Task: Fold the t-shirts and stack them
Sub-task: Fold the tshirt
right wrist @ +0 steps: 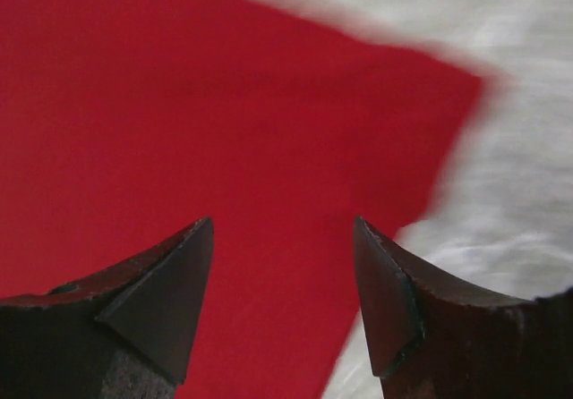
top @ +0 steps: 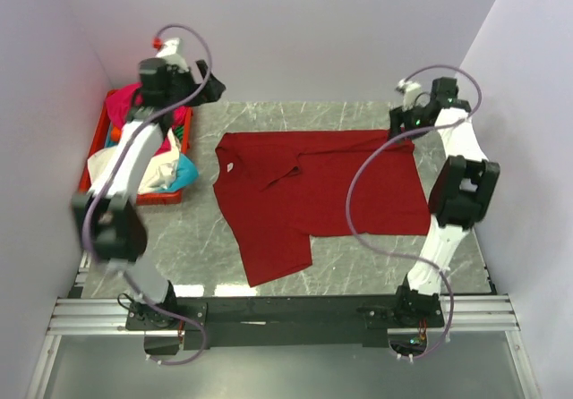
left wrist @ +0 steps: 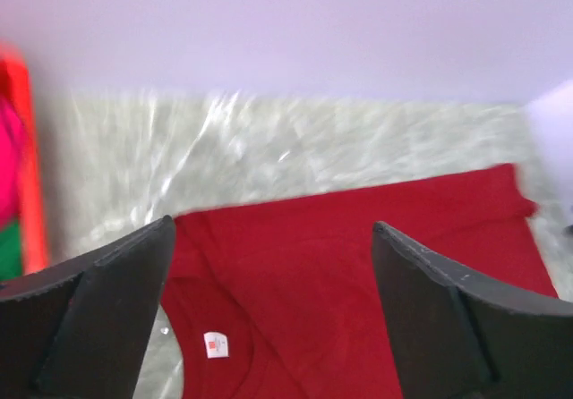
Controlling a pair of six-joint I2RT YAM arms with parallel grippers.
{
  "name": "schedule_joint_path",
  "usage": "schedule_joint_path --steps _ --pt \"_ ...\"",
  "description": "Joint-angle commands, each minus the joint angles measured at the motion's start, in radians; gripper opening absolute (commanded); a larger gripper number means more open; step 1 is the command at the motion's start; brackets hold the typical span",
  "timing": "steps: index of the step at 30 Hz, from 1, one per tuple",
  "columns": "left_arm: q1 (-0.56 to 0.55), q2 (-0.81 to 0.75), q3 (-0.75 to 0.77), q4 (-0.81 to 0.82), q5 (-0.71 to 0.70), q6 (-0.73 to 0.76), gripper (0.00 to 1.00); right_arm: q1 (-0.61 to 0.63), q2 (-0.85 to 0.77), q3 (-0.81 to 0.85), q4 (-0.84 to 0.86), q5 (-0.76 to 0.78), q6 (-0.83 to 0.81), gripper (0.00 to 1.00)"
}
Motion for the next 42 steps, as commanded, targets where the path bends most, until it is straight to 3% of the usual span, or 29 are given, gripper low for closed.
schedule_joint_path --steps 1,2,4,6,7,9,10,11,13,16,18,23,27,32,42 --pt "0.012 -0.229 -0.233 0.227 0.063 0.055 0.99 0.081 -0.245 -0.237 -0.131 -0.259 -0.381 0.7" --pt "0.027 -0.297 -0.287 0.256 0.12 0.058 0.99 0.13 -0.355 -0.402 -0.118 -0.26 -0.429 0.7" --pt "0.035 -0.355 -0.396 0.246 0.264 0.083 0.99 0.178 -0.476 -0.559 -0.073 -0.26 -0.545 0.7" --pt "0.013 -0.44 -0.477 0.2 0.329 0.132 0.94 0.242 -0.648 -0.754 -0.062 -0.283 -0.636 0.7" --pt "-0.013 -0.476 -0.506 0.134 0.323 0.228 0.92 0.253 -0.71 -0.858 -0.062 -0.321 -0.72 0.71" --pt "-0.178 -0.595 -0.597 0.072 0.23 0.36 0.9 0.254 -0.872 -0.947 -0.058 -0.368 -0.791 0.75" --pt "-0.242 -0.635 -0.632 0.042 0.161 0.523 0.9 0.253 -0.921 -0.986 -0.085 -0.384 -0.878 0.77" --pt "-0.36 -0.696 -0.663 -0.019 0.152 0.587 0.87 0.25 -1.007 -1.053 -0.104 -0.41 -0.932 0.81" --pt "-0.459 -0.753 -0.761 -0.082 0.139 0.751 0.83 0.244 -1.083 -1.116 -0.131 -0.412 -0.999 0.83" --pt "-0.643 -0.844 -0.882 -0.182 0.025 0.883 0.79 0.235 -1.186 -1.204 -0.139 -0.385 -0.959 0.84" --pt "-0.749 -0.884 -0.94 -0.275 0.046 0.965 0.71 0.219 -1.23 -1.23 -0.142 -0.38 -0.946 0.83" --pt "-0.956 -0.843 -1.019 -0.336 0.011 1.026 0.56 0.104 -1.229 -1.249 -0.134 -0.381 -0.891 0.82" --pt "-1.07 -0.726 -1.028 -0.354 -0.059 1.025 0.56 0.032 -1.146 -1.193 -0.22 -0.426 -0.935 0.8" --pt "-1.139 -0.59 -1.028 -0.357 -0.113 1.008 0.51 -0.022 -1.094 -1.178 -0.27 -0.446 -0.966 0.77" --pt "-1.157 -0.441 -1.031 -0.282 -0.219 0.982 0.47 -0.055 -1.103 -1.204 -0.283 -0.461 -1.003 0.77"
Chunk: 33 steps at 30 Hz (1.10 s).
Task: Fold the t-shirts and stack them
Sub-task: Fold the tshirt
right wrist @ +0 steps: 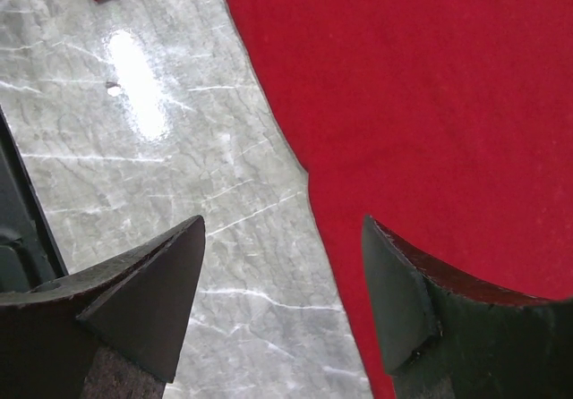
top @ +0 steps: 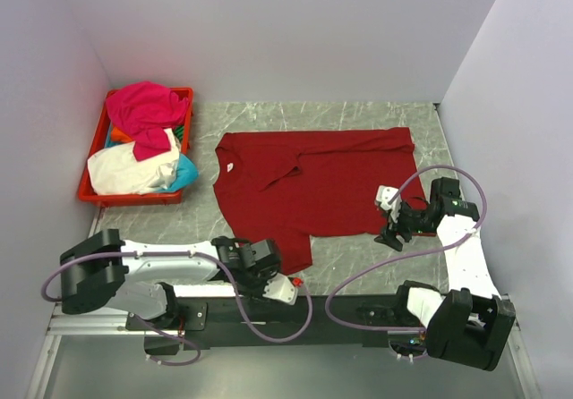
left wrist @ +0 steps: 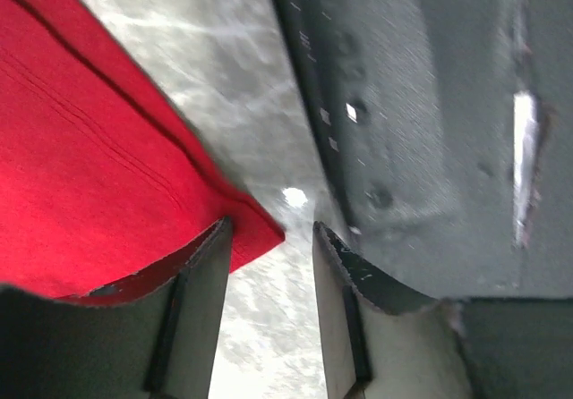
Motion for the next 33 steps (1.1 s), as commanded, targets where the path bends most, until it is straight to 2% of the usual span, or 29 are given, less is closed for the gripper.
schedule_joint_path --steps 1,5,6,7,10,16,21,26,33 --pt "-0.006 0.08 0.007 0.036 -0.08 0.001 0.45 -0.015 -0.007 0.011 -0.04 -0.037 -0.041 0.77" --pt "-0.004 0.105 0.008 0.043 -0.12 0.006 0.25 -0.02 -0.013 0.005 -0.038 -0.024 -0.047 0.76" --pt "-0.006 0.097 0.004 0.046 -0.126 0.006 0.23 -0.021 -0.016 0.002 -0.032 -0.012 -0.049 0.76" --pt "-0.006 0.075 -0.002 0.047 -0.126 0.006 0.15 -0.02 -0.02 -0.001 -0.029 -0.004 -0.05 0.76" --pt "-0.004 0.015 -0.012 0.046 -0.126 0.01 0.0 -0.021 -0.019 -0.006 -0.032 0.025 -0.069 0.75" --pt "-0.004 -0.082 -0.014 0.026 -0.183 0.013 0.0 -0.036 -0.007 0.034 -0.098 0.138 -0.165 0.73" --pt "-0.004 -0.123 -0.037 0.039 -0.187 -0.022 0.0 -0.105 0.015 0.042 -0.126 0.272 -0.337 0.73" --pt "-0.004 -0.151 -0.048 0.062 -0.197 -0.042 0.0 -0.179 0.093 0.066 -0.163 0.295 -0.464 0.73" --pt "-0.006 -0.216 -0.058 0.079 -0.204 -0.04 0.0 -0.266 0.162 0.048 -0.086 0.332 -0.53 0.73"
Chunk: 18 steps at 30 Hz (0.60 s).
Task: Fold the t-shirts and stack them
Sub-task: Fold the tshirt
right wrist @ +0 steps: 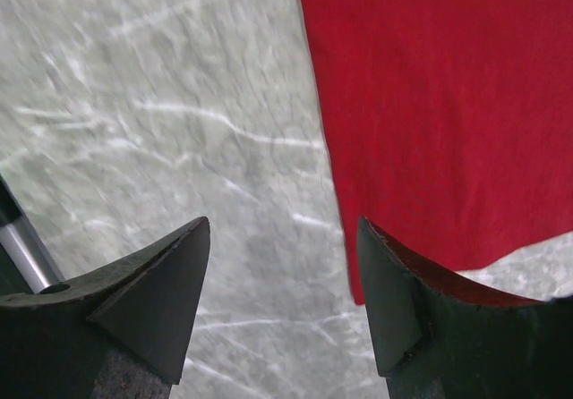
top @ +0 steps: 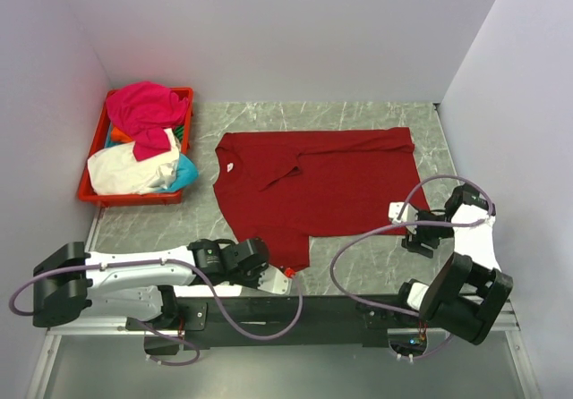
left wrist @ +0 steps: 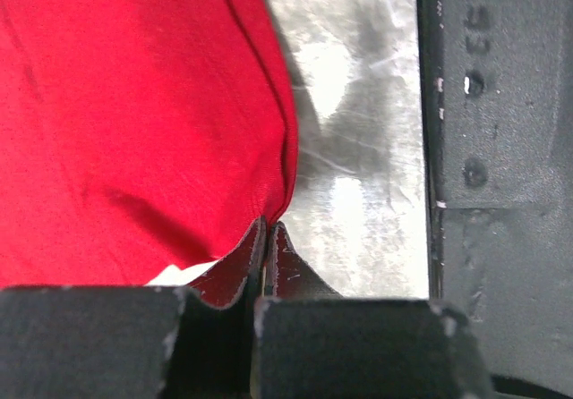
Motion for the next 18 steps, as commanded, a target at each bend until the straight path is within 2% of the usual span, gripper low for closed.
schedule_joint_path --steps 1,9,18 --pt "-0.001 -0.056 -0.02 0.048 -0.009 -0.015 0.0 -0.048 0.033 0.028 0.019 0.027 -0.085 0.73" --pt "-0.001 -0.073 -0.027 0.062 0.011 -0.021 0.0 -0.088 0.099 0.095 0.01 0.052 -0.1 0.72" --pt "0.0 -0.073 -0.032 0.074 0.039 -0.015 0.0 -0.091 0.108 0.062 0.06 0.037 -0.106 0.73"
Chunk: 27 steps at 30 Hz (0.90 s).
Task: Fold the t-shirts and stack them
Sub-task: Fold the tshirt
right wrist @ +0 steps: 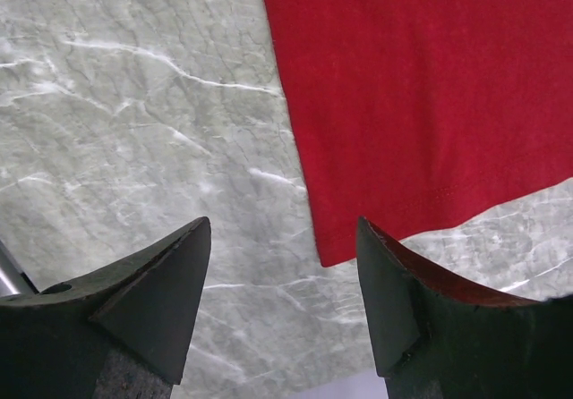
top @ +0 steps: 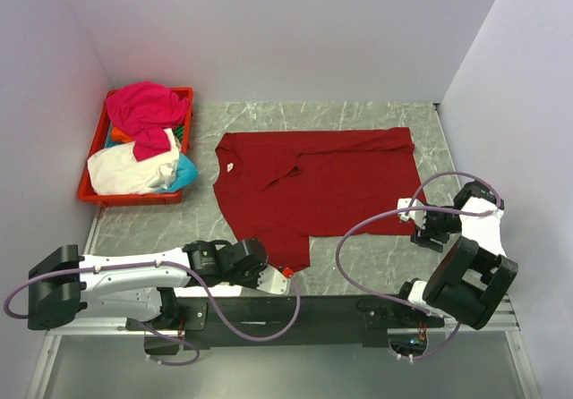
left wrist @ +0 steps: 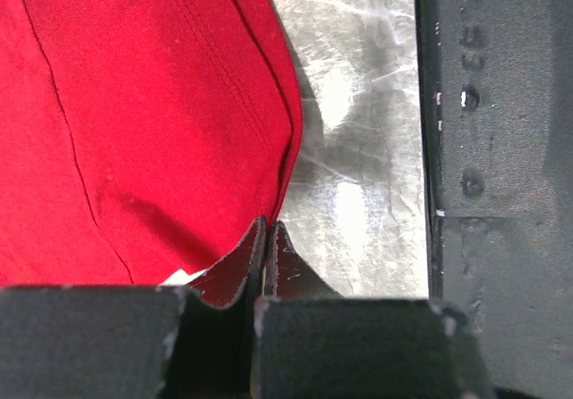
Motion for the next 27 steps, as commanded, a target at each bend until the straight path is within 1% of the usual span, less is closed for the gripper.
schedule_joint_path --steps 1,7,14,18,20,23,27 --pt "-0.001 -0.018 -0.004 0.035 0.032 -0.013 0.0 -0.008 0.009 0.001 0.02 -0.014 -0.027 0.73" --pt "0.0 -0.015 -0.003 0.033 0.039 -0.013 0.0 -0.008 0.015 -0.017 0.034 0.027 -0.03 0.72" --pt "0.014 -0.033 -0.017 0.05 0.047 -0.008 0.0 -0.027 0.04 0.019 0.047 0.082 -0.014 0.7" --pt "0.02 -0.035 -0.02 0.058 0.047 -0.004 0.0 -0.027 0.017 0.009 0.109 0.134 0.005 0.69" --pt "0.022 -0.027 -0.017 0.058 0.043 -0.002 0.0 -0.025 0.017 0.025 0.11 0.148 0.03 0.69" --pt "0.02 -0.022 -0.023 0.065 0.035 0.004 0.0 0.006 0.017 0.042 0.126 0.179 0.091 0.68" --pt "0.022 -0.041 -0.056 0.096 0.02 0.019 0.0 0.058 0.004 0.024 0.187 0.277 0.133 0.68"
